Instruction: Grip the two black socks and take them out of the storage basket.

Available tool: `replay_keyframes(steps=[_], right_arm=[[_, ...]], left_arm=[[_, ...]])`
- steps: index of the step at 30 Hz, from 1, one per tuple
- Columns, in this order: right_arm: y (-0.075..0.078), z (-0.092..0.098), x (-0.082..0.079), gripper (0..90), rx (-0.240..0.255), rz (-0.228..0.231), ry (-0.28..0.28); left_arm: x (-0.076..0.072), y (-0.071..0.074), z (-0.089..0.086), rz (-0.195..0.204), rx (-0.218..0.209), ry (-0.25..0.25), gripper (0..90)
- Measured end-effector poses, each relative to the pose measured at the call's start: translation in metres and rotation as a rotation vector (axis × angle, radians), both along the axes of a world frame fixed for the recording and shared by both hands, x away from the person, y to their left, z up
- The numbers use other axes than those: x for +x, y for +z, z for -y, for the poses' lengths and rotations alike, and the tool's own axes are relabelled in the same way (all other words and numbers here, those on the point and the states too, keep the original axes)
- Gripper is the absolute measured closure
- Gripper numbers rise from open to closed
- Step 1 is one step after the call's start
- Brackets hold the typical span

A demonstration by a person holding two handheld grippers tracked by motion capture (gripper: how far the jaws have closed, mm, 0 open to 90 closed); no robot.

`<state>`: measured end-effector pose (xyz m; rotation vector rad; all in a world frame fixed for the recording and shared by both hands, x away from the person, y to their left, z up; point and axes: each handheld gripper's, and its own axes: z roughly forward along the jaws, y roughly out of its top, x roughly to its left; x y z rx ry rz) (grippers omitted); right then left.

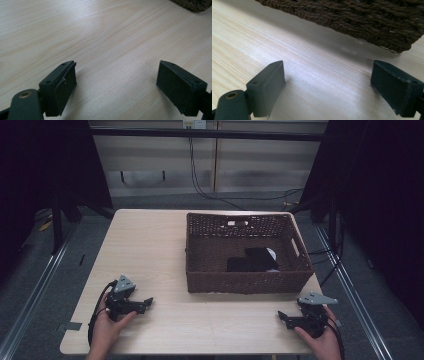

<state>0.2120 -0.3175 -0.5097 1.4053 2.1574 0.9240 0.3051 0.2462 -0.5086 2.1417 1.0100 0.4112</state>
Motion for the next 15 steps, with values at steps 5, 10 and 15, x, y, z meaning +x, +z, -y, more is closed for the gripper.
replay_keyframes(steps=[5,10,15], right_arm=[[0.002,-0.001,0.000,13.3,-0.006,-0.015,0.006],[0.005,-0.003,0.003,13.9,-0.010,-0.042,0.019],[0.014,-0.011,0.005,14.9,-0.056,-0.122,0.080]], left_arm=[[0.000,0.000,0.000,0.000,0.000,0.000,15.5],[0.000,0.000,0.000,0.000,-0.001,0.000,15.5],[0.000,0.000,0.000,0.000,-0.001,0.000,15.5]])
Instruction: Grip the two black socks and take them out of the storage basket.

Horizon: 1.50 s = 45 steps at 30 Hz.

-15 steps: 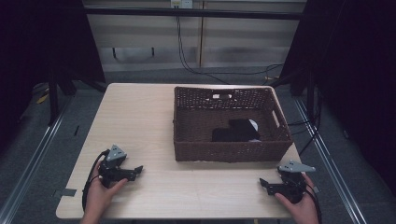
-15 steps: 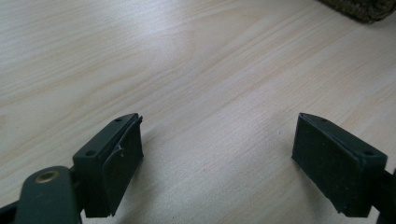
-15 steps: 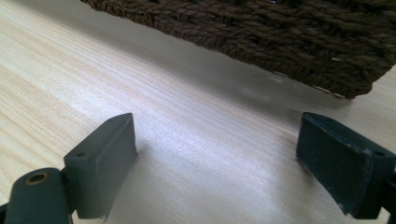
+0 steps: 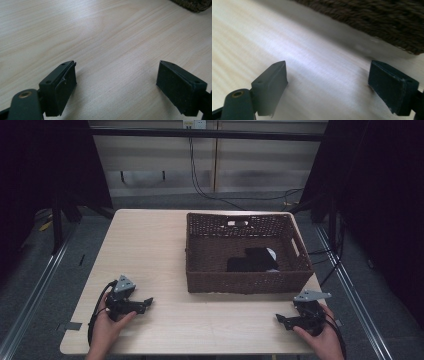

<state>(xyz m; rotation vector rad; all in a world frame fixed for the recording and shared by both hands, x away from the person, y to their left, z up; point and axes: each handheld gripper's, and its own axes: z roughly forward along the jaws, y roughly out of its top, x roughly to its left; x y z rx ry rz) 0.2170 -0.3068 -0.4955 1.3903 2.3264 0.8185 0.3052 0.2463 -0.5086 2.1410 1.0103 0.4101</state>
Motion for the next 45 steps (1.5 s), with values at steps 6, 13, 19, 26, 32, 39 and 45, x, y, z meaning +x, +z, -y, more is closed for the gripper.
replay_keyframes(steps=[6,13,19,26,32,39,45], right_arm=[[0.013,-0.009,0.004,14.8,-0.073,-0.142,0.112],[0.017,-0.017,0.009,15.4,-0.135,-0.242,0.183],[0.021,-0.022,0.014,17.7,-0.171,-0.317,0.217],[0.031,-0.029,0.019,18.1,-0.257,-0.380,0.264],[0.047,-0.030,0.024,18.5,-0.298,-0.419,0.294],[0.067,-0.030,0.030,18.9,-0.342,-0.449,0.314],[0.089,-0.033,0.036,19.7,-0.370,-0.483,0.338]], left_arm=[[0.000,0.000,0.000,0.000,0.000,0.000,15.5],[0.000,0.000,0.000,0.000,-0.001,0.000,15.4],[0.000,0.000,0.000,0.000,-0.001,0.001,15.4],[0.000,0.000,0.000,-0.001,0.001,-0.003,15.4],[0.000,0.000,0.000,-0.001,0.001,-0.002,15.4],[0.000,0.000,0.000,-0.001,0.001,-0.002,15.4],[0.000,0.000,0.000,-0.001,0.001,-0.002,15.4]])
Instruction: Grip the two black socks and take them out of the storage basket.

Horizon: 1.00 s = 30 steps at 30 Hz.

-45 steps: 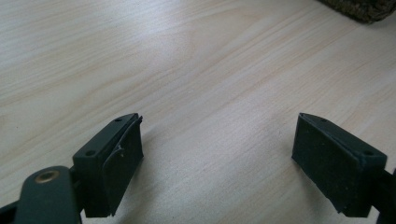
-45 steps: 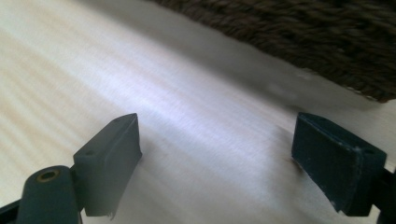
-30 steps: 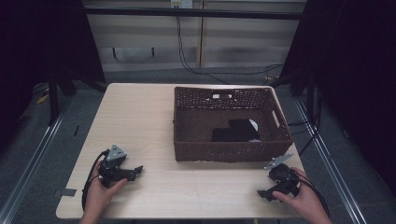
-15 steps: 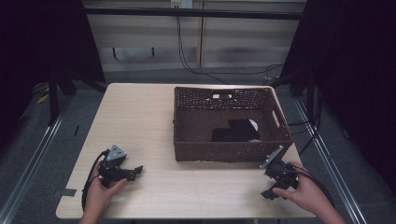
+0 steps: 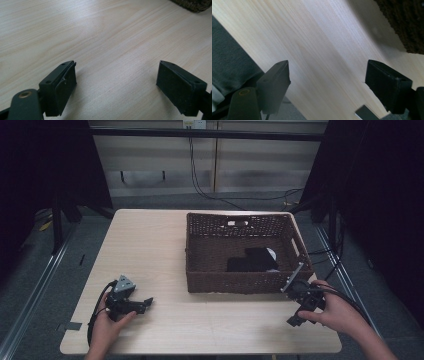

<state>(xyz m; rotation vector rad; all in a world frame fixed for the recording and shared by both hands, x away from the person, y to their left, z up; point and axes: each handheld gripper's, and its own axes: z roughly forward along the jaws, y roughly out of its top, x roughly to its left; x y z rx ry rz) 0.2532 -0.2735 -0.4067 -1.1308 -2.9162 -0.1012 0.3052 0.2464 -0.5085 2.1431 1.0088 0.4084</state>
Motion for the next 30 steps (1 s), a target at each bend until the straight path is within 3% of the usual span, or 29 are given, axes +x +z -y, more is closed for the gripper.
replay_keyframes(steps=[13,30], right_arm=[[0.039,-0.014,0.019,20.2,-0.043,0.009,0.065],[0.082,-0.029,0.059,20.6,-0.030,0.031,0.049]], left_arm=[[0.000,0.000,0.000,0.000,0.001,-0.001,15.4],[0.000,0.000,0.000,0.003,0.003,0.003,15.4]])
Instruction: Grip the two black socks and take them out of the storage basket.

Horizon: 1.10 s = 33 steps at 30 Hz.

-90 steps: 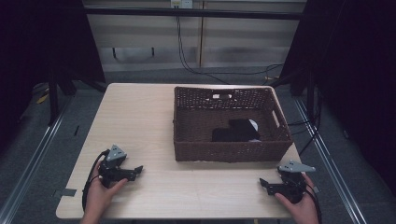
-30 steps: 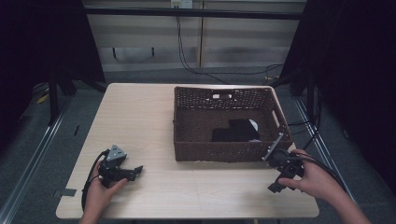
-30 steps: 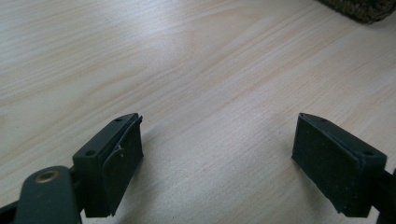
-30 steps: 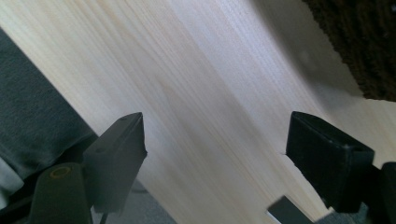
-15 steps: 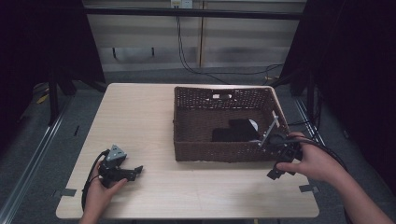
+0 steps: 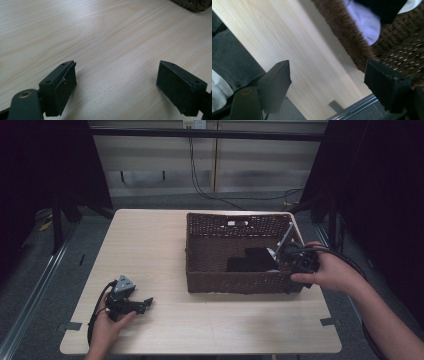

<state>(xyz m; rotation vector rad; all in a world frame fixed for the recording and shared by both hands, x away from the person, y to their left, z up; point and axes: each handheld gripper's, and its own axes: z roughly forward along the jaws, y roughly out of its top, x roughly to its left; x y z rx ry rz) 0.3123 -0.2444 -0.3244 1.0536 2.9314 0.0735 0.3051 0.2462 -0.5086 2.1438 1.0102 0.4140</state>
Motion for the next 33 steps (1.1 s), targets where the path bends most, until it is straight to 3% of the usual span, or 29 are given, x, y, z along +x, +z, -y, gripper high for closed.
replay_keyframes(steps=[6,17,24,29,33], right_arm=[[0.004,-0.002,0.020,20.8,0.001,0.012,-0.020],[-0.004,-0.001,0.067,21.4,-0.006,0.021,-0.085],[-0.019,-0.004,0.099,22.7,-0.012,0.044,-0.119],[-0.028,-0.007,0.111,23.7,-0.021,0.061,-0.125],[-0.044,-0.014,0.121,24.0,-0.015,0.058,-0.130]], left_arm=[[0.000,0.000,0.000,0.000,0.000,0.000,15.4],[0.000,0.000,0.001,0.000,-0.007,0.003,15.4],[0.000,0.000,0.001,-0.001,-0.007,0.004,15.4],[0.000,0.000,0.001,-0.001,-0.007,0.004,15.4],[0.000,0.000,0.001,0.000,-0.008,0.003,15.4]])
